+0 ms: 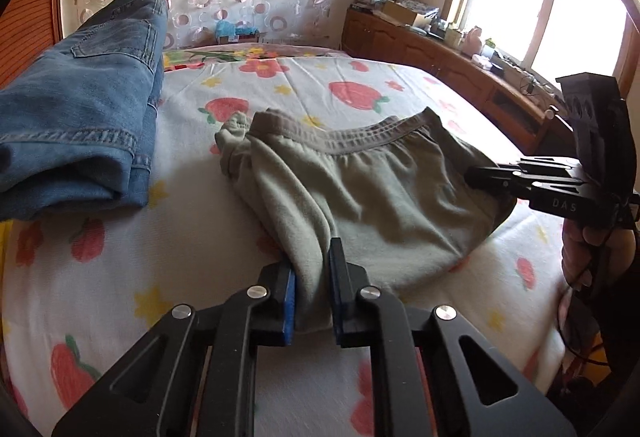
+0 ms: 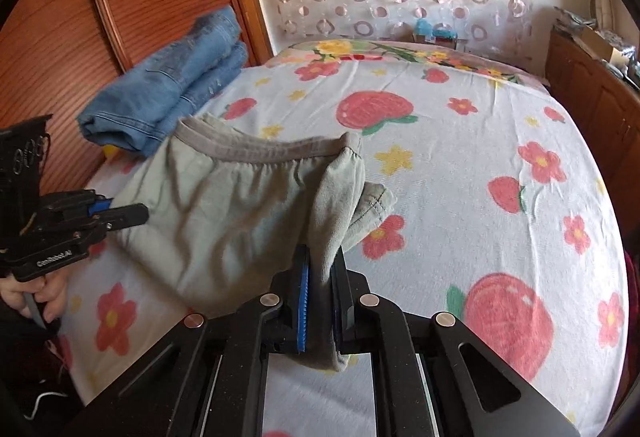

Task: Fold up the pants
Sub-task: 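Grasp the folded edge with both grippers and tuck it under, then open both grippers and release the folded pants, then close both grippers on the side edge of the folded khaki pants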

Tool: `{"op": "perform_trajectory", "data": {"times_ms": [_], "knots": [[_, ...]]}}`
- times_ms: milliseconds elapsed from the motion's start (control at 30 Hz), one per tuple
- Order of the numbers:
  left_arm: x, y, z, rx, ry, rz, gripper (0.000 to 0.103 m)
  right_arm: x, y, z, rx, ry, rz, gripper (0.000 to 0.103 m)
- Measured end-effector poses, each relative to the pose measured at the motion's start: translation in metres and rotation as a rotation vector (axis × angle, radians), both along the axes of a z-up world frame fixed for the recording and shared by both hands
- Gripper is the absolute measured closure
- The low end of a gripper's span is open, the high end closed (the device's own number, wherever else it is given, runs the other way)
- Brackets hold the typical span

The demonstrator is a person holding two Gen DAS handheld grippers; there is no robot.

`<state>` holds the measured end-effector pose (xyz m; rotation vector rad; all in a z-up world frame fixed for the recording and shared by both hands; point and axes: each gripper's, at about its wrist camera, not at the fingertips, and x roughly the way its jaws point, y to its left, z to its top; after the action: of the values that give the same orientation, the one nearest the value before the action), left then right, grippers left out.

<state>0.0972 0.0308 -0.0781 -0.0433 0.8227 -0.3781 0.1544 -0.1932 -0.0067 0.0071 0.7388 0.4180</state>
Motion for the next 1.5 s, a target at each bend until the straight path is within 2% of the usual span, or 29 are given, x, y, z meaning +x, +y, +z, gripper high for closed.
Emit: {"op": "perform_trajectory", "data": {"times_ms": [133,300,500,600,700,833,967,1067,1133,1167,1500], "knots": [[-0.026,-0.004,0.005,-0.004,-0.003,-0.026,0.088,-0.027,-0.003,0.007,0.001,-0.011,0.026,0.094],[-0.051,-0.008,0.005,0.000,0.007,-0.045,0.088,-0.058,-0.013,0.001,0.005,0.005,0.038,0.094],[-0.059,-0.013,0.003,0.021,0.013,-0.045,0.088,-0.080,-0.016,-0.004,-0.014,0.017,0.029,0.094],[-0.062,-0.012,0.002,0.038,0.011,-0.027,0.084,-0.084,-0.017,-0.005,-0.026,0.019,0.020,0.094],[-0.062,-0.009,0.005,0.027,0.004,-0.018,0.078,-0.090,-0.017,-0.002,-0.003,0.019,0.005,0.094],[-0.060,-0.005,0.011,0.018,-0.031,0.002,0.051,-0.091,-0.019,0.001,-0.001,0.013,-0.012,0.091],[-0.046,-0.003,0.011,0.034,-0.034,0.018,0.035,-0.096,-0.018,0.006,-0.018,-0.009,-0.040,0.090],[-0.034,-0.001,0.009,0.044,-0.037,0.033,0.031,-0.096,-0.019,0.009,-0.021,-0.016,-0.051,0.072],[-0.023,0.000,0.008,0.052,-0.036,0.052,0.031,-0.094,-0.020,0.009,-0.028,-0.018,-0.065,0.054],[-0.018,0.001,0.007,0.056,-0.037,0.061,0.031,-0.092,-0.020,0.008,-0.031,-0.017,-0.073,0.051],[0.012,0.004,0.004,0.045,-0.011,0.078,0.031,-0.061,-0.017,-0.005,-0.026,0.004,-0.097,0.050]]}}
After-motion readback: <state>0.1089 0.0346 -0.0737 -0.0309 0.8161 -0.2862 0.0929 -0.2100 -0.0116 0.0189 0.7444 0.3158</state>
